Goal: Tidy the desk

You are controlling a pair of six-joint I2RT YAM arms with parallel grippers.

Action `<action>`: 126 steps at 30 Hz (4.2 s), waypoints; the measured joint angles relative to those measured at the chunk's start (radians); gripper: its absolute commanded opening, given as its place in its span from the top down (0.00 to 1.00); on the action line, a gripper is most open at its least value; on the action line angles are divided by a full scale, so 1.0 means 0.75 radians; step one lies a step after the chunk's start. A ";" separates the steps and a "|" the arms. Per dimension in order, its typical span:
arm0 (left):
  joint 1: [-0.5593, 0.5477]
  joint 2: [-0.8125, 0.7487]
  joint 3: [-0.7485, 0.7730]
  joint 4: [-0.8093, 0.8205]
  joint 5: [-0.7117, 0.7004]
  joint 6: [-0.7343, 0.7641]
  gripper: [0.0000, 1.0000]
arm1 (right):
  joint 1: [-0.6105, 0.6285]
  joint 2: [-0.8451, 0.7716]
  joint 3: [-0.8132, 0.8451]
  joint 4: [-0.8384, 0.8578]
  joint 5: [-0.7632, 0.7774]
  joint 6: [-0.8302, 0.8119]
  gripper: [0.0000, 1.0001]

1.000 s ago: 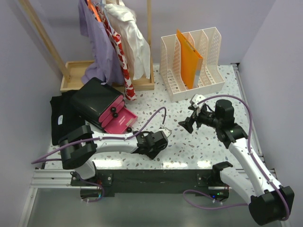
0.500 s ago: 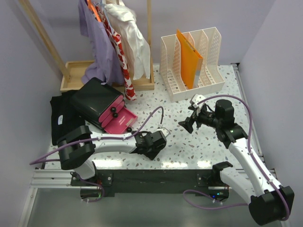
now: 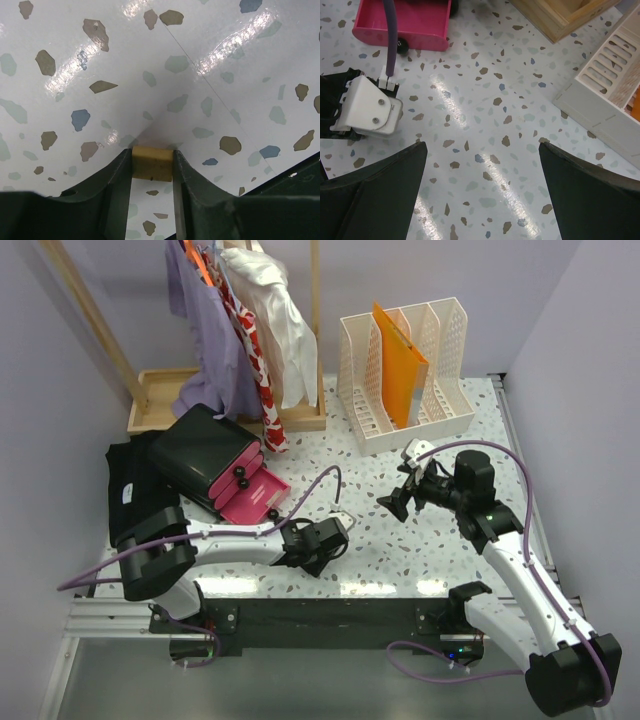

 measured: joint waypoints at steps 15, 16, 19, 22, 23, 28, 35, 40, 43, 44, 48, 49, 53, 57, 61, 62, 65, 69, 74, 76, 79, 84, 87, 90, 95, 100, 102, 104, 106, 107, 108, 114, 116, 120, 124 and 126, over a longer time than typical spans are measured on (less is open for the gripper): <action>0.237 -0.203 -0.026 -0.244 -0.209 0.023 0.89 | 0.000 0.000 0.000 0.000 -0.001 0.000 0.01; 0.272 -0.238 -0.026 -0.247 -0.232 0.032 0.89 | 0.000 0.000 0.000 0.000 -0.001 0.000 0.01; 0.405 -0.346 -0.018 -0.248 -0.325 0.071 0.86 | 0.000 0.000 0.000 0.000 -0.001 0.000 0.01; 0.491 -0.371 0.007 -0.246 -0.392 0.110 0.81 | 0.000 0.000 0.000 0.000 -0.001 0.000 0.01; 0.516 -0.366 0.017 -0.244 -0.414 0.124 0.79 | 0.000 0.000 0.000 0.000 -0.001 0.000 0.01; 0.618 -0.276 0.075 -0.260 -0.572 0.121 0.55 | 0.000 0.000 0.000 0.000 -0.001 0.000 0.01; 0.636 -0.197 0.120 -0.331 -0.712 0.051 0.25 | -0.001 0.000 0.000 0.000 -0.001 0.000 0.01; 0.636 -0.253 0.127 -0.342 -0.649 0.047 0.26 | -0.001 0.000 0.000 0.000 -0.001 0.000 0.01; 0.636 -0.349 0.124 -0.330 -0.542 0.086 0.34 | -0.001 0.000 0.000 0.001 -0.001 0.000 0.01; 0.637 -0.402 0.115 -0.308 -0.483 0.110 0.40 | -0.001 0.000 0.000 0.000 -0.001 0.000 0.01; 0.636 -0.576 0.046 -0.211 -0.254 0.171 0.57 | -0.001 0.000 0.000 0.000 0.000 -0.001 0.01; 0.636 -0.598 0.029 -0.188 -0.203 0.184 0.60 | -0.001 0.000 0.000 0.000 -0.001 -0.001 0.01; 0.636 -0.602 -0.022 -0.117 -0.030 0.214 0.82 | -0.001 0.000 0.000 0.000 0.000 -0.001 0.01; 0.636 -0.558 -0.075 -0.062 0.093 0.227 0.96 | -0.001 0.000 0.000 0.000 -0.001 -0.001 0.01; 0.636 -0.502 -0.135 -0.006 0.183 0.229 1.00 | -0.002 0.000 0.000 0.000 0.000 -0.001 0.01; 0.636 -0.487 -0.146 0.005 0.199 0.228 1.00 | -0.002 0.000 0.000 0.000 -0.001 -0.001 0.01; 0.636 -0.443 -0.164 0.027 0.222 0.227 1.00 | -0.002 0.000 0.000 0.000 -0.001 -0.001 0.01; 0.636 -0.376 -0.168 0.045 0.216 0.226 1.00 | -0.002 0.000 0.000 0.000 0.000 -0.001 0.01; 0.636 -0.357 -0.182 0.040 0.164 0.213 1.00 | -0.003 0.000 0.000 0.000 -0.001 -0.001 0.01; 0.636 -0.372 -0.183 0.034 0.131 0.204 1.00 | -0.003 0.000 0.000 0.000 -0.001 -0.001 0.01; 0.636 -0.427 -0.183 0.023 0.072 0.193 1.00 | -0.003 0.000 0.000 0.000 -0.001 -0.001 0.01; 0.637 -0.509 -0.182 0.023 -0.062 0.189 1.00 | -0.003 0.000 0.000 0.000 -0.001 -0.001 0.01; 0.643 -0.491 -0.182 0.018 -0.125 0.188 1.00 | -0.004 0.000 0.000 0.000 -0.001 -0.001 0.01; 0.658 -0.445 -0.180 0.013 -0.181 0.178 1.00 | -0.006 0.000 0.000 0.000 -0.001 -0.001 0.01; 0.675 -0.395 -0.150 0.010 -0.275 0.156 1.00 | -0.009 0.000 0.000 0.000 -0.001 -0.001 0.01; 0.699 -0.380 -0.149 0.010 -0.323 0.156 1.00 | -0.009 0.000 0.000 0.000 -0.001 -0.001 0.01; 0.704 -0.371 -0.149 0.009 -0.330 0.156 1.00 | -0.009 -0.001 0.000 0.000 -0.001 -0.001 0.01; 0.707 -0.367 -0.149 0.009 -0.329 0.156 1.00 | -0.009 0.000 0.000 0.000 -0.001 -0.001 0.01; 0.707 -0.366 -0.149 0.010 -0.327 0.155 1.00 | -0.009 0.000 0.000 0.000 -0.001 -0.001 0.01; 0.707 -0.366 -0.149 0.010 -0.326 0.154 1.00 | -0.009 0.000 0.000 0.000 -0.001 -0.001 0.01; 0.707 -0.365 -0.149 0.009 -0.324 0.151 1.00 | -0.009 0.000 0.000 0.000 -0.001 -0.001 0.01; 0.710 -0.328 -0.137 -0.052 -0.380 0.025 1.00 | -0.009 -0.001 0.000 0.000 -0.001 -0.001 0.01; 0.710 -0.329 -0.137 -0.069 -0.397 -0.007 1.00 | -0.009 -0.001 0.000 0.000 -0.001 -0.001 0.01; 0.712 -0.347 -0.139 -0.109 -0.428 -0.063 1.00 | -0.009 -0.001 0.000 0.000 -0.001 -0.001 0.01; 0.725 -0.366 -0.139 -0.148 -0.434 -0.088 1.00 | -0.009 -0.002 0.000 0.000 -0.001 -0.001 0.01; 0.729 -0.370 -0.139 -0.163 -0.435 -0.096 1.00 | -0.009 -0.003 0.000 0.000 -0.001 -0.001 0.01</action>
